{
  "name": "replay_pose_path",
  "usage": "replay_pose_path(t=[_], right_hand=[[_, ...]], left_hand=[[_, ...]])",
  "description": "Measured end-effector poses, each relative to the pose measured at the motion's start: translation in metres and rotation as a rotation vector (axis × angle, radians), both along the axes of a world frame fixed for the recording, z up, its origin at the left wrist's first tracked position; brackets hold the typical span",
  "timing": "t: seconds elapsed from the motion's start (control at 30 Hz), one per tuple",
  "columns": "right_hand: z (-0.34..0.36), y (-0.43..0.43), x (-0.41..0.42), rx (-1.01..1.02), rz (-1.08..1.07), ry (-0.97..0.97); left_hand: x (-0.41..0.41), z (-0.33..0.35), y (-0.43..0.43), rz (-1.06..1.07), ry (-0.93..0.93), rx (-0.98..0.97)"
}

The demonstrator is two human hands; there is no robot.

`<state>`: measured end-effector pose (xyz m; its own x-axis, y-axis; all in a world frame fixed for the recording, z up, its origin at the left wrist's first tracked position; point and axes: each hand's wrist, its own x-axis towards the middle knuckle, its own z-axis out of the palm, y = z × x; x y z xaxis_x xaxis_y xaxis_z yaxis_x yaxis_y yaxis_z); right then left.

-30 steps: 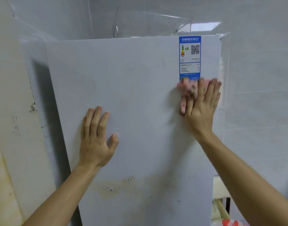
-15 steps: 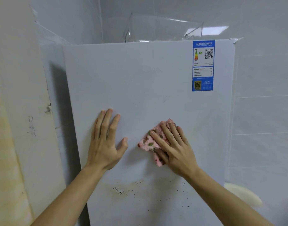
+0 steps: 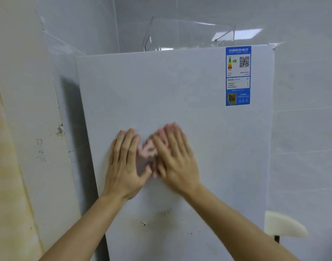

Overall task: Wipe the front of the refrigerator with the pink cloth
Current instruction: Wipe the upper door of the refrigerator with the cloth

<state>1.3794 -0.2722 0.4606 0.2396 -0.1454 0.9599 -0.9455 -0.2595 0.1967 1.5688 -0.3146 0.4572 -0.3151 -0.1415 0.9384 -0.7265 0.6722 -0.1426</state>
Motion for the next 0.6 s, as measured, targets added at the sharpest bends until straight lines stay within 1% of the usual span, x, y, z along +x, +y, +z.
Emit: replay_pose_path(t=[0.07,0.13,0.2,0.3,0.4,0.43,0.47,0.5,0.6], right_hand=[[-0.029,0.003,-0.005,0.016,-0.037,0.118],[-0.031,0.007,-0.016,0.021,-0.067,0.193],[-0.011,0.008,-0.023,0.021,-0.086,0.172],[0.041,0.003,-0.022,-0.058,-0.087,-0.079],[0.093,-0.006,-0.003,-0.125,-0.109,-0.352],[0.103,-0.009,0.009,-0.140,-0.109,-0.435],[0.107,-0.011,0.021,-0.152,-0.103,-0.474],[0.101,-0.014,0.033,-0.159,-0.091,-0.447],[0.040,-0.017,0.057,-0.107,-0.038,-0.158]], left_hand=[[0.002,0.000,0.000,-0.009,-0.015,0.025],[0.005,0.001,0.001,-0.021,-0.020,0.042],[0.009,0.004,0.002,-0.035,-0.013,0.049],[0.021,0.008,0.002,-0.003,0.015,0.061],[0.031,0.010,0.003,0.017,0.001,0.088],[0.033,0.011,0.003,0.014,-0.006,0.093],[0.033,0.011,0.004,0.009,-0.009,0.095],[0.033,0.010,0.004,-0.002,-0.011,0.095],[0.035,0.010,0.007,-0.033,-0.009,0.137]])
